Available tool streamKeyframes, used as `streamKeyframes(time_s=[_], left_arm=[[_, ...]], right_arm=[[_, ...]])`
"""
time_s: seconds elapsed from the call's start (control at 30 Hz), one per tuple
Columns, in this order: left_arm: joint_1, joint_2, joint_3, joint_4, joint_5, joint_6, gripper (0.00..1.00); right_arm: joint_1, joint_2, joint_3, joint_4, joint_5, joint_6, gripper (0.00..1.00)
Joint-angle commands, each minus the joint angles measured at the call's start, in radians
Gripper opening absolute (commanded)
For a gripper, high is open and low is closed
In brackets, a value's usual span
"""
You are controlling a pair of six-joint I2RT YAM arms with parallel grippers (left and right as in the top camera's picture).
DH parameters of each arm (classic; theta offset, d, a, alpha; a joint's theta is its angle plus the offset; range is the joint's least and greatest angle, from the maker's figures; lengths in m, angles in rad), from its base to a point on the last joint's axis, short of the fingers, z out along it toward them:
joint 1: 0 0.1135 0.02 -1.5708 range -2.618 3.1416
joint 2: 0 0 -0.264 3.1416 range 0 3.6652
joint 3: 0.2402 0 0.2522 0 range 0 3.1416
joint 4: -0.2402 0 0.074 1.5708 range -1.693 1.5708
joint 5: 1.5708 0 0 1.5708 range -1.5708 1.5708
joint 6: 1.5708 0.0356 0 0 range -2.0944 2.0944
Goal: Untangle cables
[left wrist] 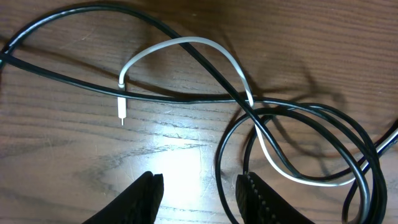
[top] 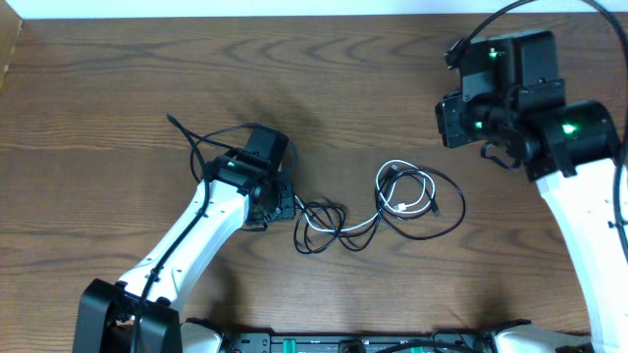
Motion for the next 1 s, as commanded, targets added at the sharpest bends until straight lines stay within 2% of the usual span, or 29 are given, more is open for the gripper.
streamKeyframes(time_s=[0.0, 0.07, 0.13, 0.33, 0.47, 0.6, 0.97], left_arm=[[0.0, 0.009, -0.007, -0.002, -0.002, 0.006, 0.43], [0.0, 0.009, -0.007, -0.002, -0.003, 0.006, 0.43], [0.0, 0.009, -0.007, -0.002, -0.003, 0.006, 0.43], [0.0, 0.009, -0.007, -0.001, -0.003, 0.006, 0.43], [0.0, 0.009, -0.007, 0.001, -0.003, 0.006, 0.43], [0.0, 0.009, -0.007, 0.0, -0.002, 0.006, 0.43], [0.0, 0.009, -0.007, -0.003, -0.002, 0.006, 0.43]], right_arm=[[0.033, 0.087, -0.088, 0.045, -0.071, -0.004, 0.18], [0.063, 0.164, -0.125, 0.092, -0.075, 0.049, 0.27], [0.087, 0.247, -0.126, 0.113, -0.074, 0.096, 0.31], [0.148, 0.467, -0.126, 0.167, -0.047, 0.343, 0.32], [0.19, 0.557, -0.126, 0.173, 0.063, 0.506, 0.33], [0.208, 0.561, -0.127, 0.191, 0.174, 0.589, 0.33], [0.217, 0.561, -0.211, 0.27, 0.18, 0.669, 0.31]])
